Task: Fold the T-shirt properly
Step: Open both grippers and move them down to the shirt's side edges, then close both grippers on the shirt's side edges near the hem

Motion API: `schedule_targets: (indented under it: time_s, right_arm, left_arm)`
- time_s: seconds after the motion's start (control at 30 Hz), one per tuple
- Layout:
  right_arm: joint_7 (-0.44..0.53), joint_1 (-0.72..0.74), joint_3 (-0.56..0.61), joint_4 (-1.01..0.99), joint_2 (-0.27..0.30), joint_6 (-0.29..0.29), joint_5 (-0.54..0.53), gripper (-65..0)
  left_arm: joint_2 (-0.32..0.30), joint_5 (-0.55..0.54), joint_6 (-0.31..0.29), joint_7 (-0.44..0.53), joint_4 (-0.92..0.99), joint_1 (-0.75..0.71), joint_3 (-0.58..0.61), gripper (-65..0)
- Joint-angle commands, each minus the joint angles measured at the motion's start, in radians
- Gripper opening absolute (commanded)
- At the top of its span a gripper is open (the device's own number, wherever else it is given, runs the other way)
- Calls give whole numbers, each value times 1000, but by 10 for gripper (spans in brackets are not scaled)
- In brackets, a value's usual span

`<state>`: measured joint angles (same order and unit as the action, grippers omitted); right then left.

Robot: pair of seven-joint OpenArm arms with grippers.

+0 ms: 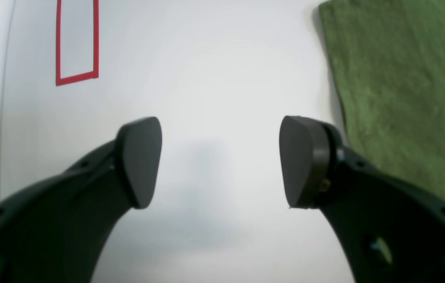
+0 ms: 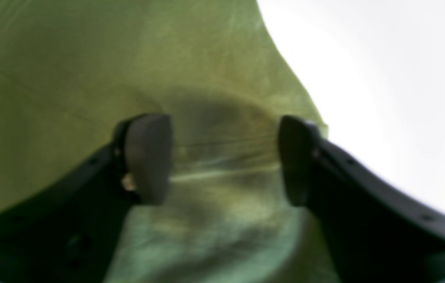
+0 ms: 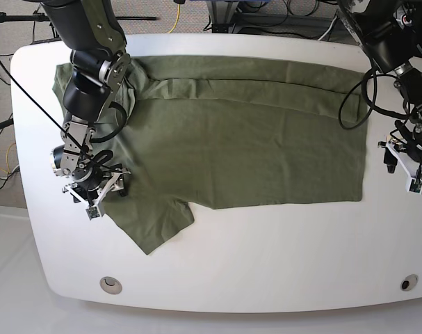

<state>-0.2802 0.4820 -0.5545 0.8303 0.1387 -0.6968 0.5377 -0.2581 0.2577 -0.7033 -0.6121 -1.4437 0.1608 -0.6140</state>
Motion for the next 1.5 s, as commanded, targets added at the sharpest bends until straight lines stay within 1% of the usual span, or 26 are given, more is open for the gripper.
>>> schedule_targets:
  time_s: [0.0, 0.07, 0.1, 0.17, 0.23, 0.3, 0.33, 0.43, 0.53, 0.67, 0.83, 0.93, 1.03, 1.3, 1.47]
  right_arm:
    - [-26, -4, 3, 7, 6, -1, 28, -380]
    - [-24, -6, 3, 7, 6, -1, 28, -480]
    - [-24, -7, 3, 7, 5, -1, 28, -550]
    - [-24, -7, 3, 5, 5, -1, 28, -650]
    - [-24, -9, 3, 5, 3, -1, 28, -650]
    - [-24, -18, 3, 5, 2, -1, 28, -627]
    - [-24, -24, 3, 8, -4, -1, 28, -626]
    - [-24, -27, 3, 10, -17, -1, 28, -650]
    - [-24, -27, 3, 10, -18, -1, 29, -650]
    - [-24, -27, 3, 10, -21, -1, 29, -650]
    - [-24, -29, 3, 10, -23, -1, 29, -650]
    - [-24, -30, 3, 10, -24, -1, 29, -650]
    - [-24, -32, 3, 10, -24, -1, 29, -650]
    - [-26, -33, 3, 10, -24, -1, 29, -650]
    - [-26, -35, 3, 10, -24, -1, 29, -650]
  left_arm:
    - [-17, -10, 5, 18, -15, 21, 18, -218]
    - [-17, -10, 5, 18, -15, 21, 32, -218]
    - [-16, -10, 5, 18, -15, 21, 36, -218]
    - [-14, -10, 5, 18, -15, 21, 42, -218]
    - [-2, -10, 5, 18, -15, 21, 44, -218]
    - [7, -8, 5, 18, -15, 21, 46, -218]
    - [7, -8, 5, 18, -15, 21, 46, -218]
    - [10, -8, 5, 18, -15, 21, 47, -218]
    - [12, -8, 5, 18, -13, 21, 47, -218]
    - [33, -10, 5, 22, -12, 23, 47, -218]
    - [62, -4, 5, 94, -9, 23, 47, -218]
    - [75, -4, 5, 145, 30, 23, 47, -218]
    - [76, -5, 5, 176, 90, 29, 47, -218]
    - [72, -11, 5, 223, 219, 96, 38, -213]
    - [59, -25, 5, 240, 254, 119, 38, -213]
